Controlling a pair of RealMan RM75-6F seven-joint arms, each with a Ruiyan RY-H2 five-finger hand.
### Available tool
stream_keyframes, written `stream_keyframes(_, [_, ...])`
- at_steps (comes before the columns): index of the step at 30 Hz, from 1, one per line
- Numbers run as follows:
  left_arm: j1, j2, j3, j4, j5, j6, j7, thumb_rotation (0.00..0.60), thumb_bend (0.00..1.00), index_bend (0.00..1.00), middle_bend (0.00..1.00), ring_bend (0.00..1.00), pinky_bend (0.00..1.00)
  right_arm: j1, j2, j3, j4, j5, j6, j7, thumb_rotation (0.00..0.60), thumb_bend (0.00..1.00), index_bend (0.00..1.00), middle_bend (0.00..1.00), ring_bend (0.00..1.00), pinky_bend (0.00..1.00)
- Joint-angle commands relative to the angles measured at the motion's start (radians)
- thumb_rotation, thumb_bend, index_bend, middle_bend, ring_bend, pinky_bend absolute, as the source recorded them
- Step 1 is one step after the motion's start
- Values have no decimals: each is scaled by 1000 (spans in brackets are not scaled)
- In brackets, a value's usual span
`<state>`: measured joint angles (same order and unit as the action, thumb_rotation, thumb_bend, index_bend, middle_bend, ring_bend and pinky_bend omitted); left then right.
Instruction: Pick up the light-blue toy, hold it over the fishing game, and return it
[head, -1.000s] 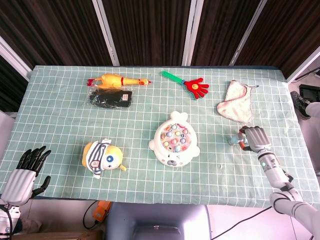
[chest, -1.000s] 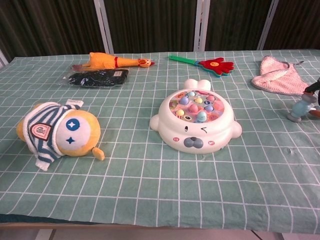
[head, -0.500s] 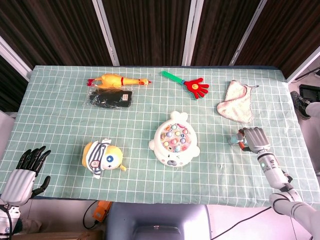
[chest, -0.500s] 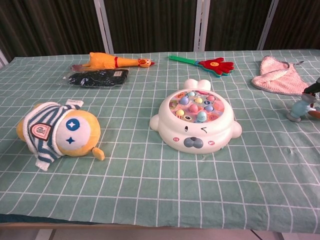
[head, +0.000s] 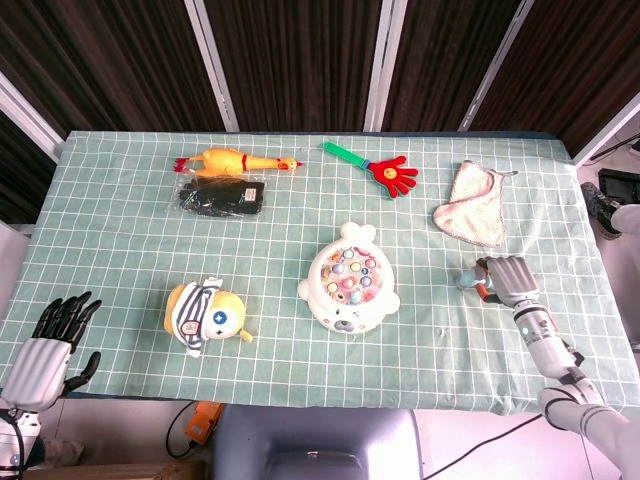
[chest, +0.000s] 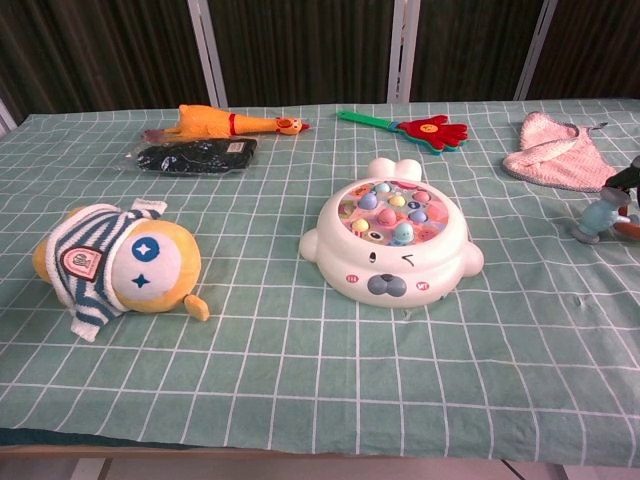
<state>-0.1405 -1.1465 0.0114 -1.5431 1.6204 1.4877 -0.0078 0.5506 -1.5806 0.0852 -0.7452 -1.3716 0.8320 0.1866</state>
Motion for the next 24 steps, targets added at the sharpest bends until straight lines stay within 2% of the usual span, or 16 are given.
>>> stream_keyframes(1, [0, 0, -1, 0, -1, 1, -1, 600, 420, 0, 0, 0, 10, -1, -6, -4, 8, -7, 3, 16, 600, 579, 954, 583, 619, 593])
stream_keyframes(9, [0, 0, -1, -1, -2, -1, 0, 600, 420, 0, 0, 0, 10, 0, -19, -13, 38, -24, 8, 54, 600, 579, 983, 604, 645, 667])
stream_keyframes(24, [1, 2, -2, -3, -6, -3, 0, 600, 420, 0, 0, 0, 10, 4, -22, -19, 51, -35, 3, 75, 600, 580, 1000, 632, 719, 745])
